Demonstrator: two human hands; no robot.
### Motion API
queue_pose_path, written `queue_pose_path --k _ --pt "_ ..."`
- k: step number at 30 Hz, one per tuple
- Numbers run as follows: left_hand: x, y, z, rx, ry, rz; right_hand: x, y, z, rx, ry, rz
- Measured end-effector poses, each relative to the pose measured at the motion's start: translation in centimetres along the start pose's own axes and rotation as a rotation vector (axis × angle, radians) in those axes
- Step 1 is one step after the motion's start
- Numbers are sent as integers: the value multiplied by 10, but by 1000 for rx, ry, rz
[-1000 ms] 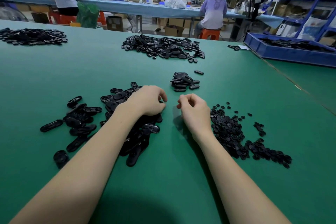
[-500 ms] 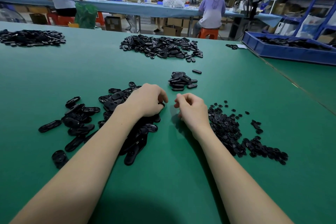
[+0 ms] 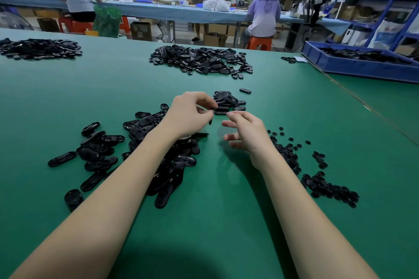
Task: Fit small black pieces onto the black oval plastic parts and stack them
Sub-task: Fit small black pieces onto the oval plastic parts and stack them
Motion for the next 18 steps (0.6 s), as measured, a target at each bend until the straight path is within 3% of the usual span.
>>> queue_pose_path --k 4,11,14,18 --pt "-1 -6 -1 -356 144 -74 -1 6 -3 5 -35 -50" --pt "-8 -28 3 -734 322 -158 -1 34 -18 -203 116 -19" --pt "-12 -40 5 -748 361 -230 -2 43 -25 -322 163 -27" --pt "-13 -42 1 -685 396 -193 0 59 -30 -578 169 63"
Point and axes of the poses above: each hand's wrist, its own x-axis towards the middle knuckle, its own y-axis out of the back of the hand, z = x × y, the point moved 4 cm from there along x, towards the middle knuckle, and after that the axes turned 2 degrees about y, right-handed, at the moved point
